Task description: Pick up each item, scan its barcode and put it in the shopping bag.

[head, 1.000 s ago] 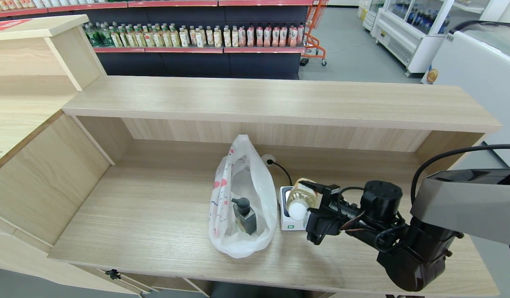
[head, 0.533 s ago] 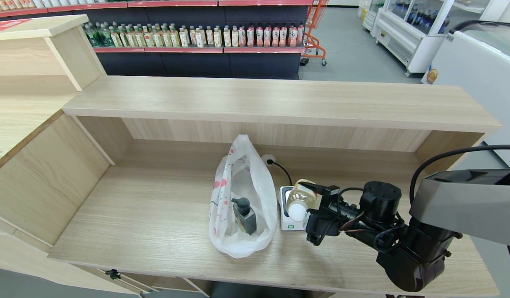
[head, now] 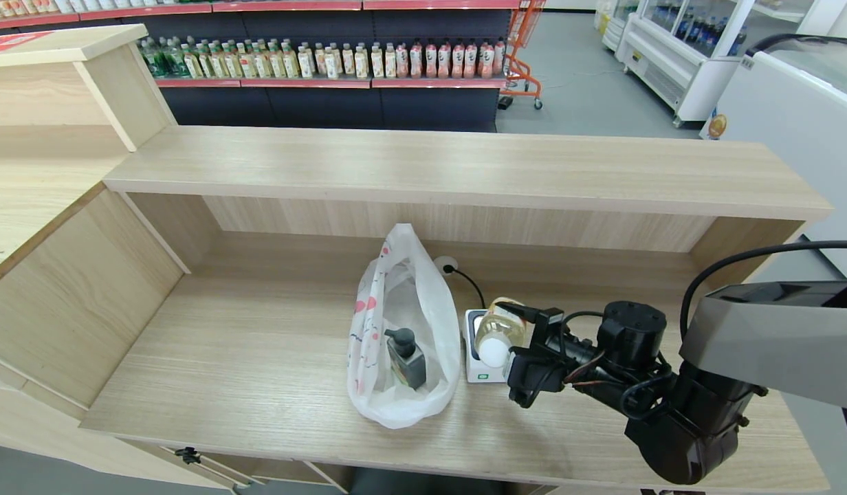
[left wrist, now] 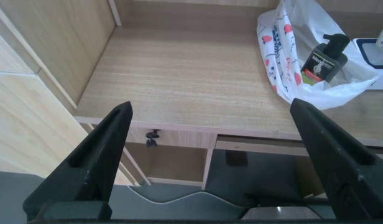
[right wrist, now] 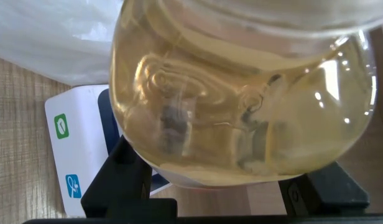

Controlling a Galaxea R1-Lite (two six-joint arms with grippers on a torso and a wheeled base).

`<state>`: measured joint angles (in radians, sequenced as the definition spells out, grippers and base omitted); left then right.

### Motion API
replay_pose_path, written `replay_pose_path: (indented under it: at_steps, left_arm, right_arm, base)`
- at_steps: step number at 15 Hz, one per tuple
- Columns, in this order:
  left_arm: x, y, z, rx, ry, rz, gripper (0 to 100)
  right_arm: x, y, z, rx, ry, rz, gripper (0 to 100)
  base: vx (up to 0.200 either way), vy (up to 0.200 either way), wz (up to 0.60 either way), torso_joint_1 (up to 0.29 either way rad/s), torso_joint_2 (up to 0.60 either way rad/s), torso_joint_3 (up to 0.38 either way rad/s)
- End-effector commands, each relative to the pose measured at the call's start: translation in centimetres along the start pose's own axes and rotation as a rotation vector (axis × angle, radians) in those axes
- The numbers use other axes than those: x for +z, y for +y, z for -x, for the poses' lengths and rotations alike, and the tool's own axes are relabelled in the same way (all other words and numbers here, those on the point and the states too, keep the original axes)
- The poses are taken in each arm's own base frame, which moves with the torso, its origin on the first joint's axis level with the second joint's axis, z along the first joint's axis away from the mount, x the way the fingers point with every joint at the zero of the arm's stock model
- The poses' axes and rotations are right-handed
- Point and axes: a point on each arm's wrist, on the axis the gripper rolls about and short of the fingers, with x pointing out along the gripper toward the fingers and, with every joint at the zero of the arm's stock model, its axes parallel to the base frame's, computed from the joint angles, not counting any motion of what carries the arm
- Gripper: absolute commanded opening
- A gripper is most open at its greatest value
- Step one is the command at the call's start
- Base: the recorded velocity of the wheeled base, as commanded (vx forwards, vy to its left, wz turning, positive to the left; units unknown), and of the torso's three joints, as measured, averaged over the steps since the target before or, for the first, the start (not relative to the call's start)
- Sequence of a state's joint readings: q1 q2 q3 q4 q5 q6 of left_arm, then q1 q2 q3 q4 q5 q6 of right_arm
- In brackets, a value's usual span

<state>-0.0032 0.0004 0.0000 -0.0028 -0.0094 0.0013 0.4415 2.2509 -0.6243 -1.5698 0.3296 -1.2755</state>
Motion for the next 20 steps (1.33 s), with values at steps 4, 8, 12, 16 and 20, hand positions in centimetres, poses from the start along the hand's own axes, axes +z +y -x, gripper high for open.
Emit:
replay_pose_path:
  at_steps: [4, 8, 12, 16, 20]
  left_arm:
    - [0.0, 0.0, 0.0, 0.000, -0.001, 0.000, 100]
    - [0.0, 0.0, 0.0, -0.001, -0.001, -0.002, 100]
    - [0.0, 0.0, 0.0, 0.000, -0.001, -0.002, 100]
    - [0.0, 0.0, 0.0, 0.000, -0.001, -0.002, 100]
    - [0.0, 0.0, 0.0, 0.000, -0.001, -0.003, 100]
  right_arm:
    - [0.0, 0.0, 0.0, 0.000, -0.001, -0.001, 0]
    - [0.0, 0.0, 0.0, 0.001, -0.002, -0.001, 0]
    - [0.0, 0.0, 0.0, 0.000, -0.001, -0.001, 0]
    - [0.4, -0.2, 0.1, -0.004, -0.005, 0.000, 0]
    - [9.4, -5.7, -0.8, -0.285, 0.083, -0.320, 0]
  base:
    - [0.000, 0.000, 0.00, 0.000, 0.00, 0.000]
    - [0.000, 0.000, 0.00, 0.000, 0.00, 0.000]
    - [0.000, 0.000, 0.00, 0.000, 0.00, 0.000]
    - [0.000, 0.000, 0.00, 0.000, 0.00, 0.000]
    - [0.000, 0.000, 0.00, 0.000, 0.00, 0.000]
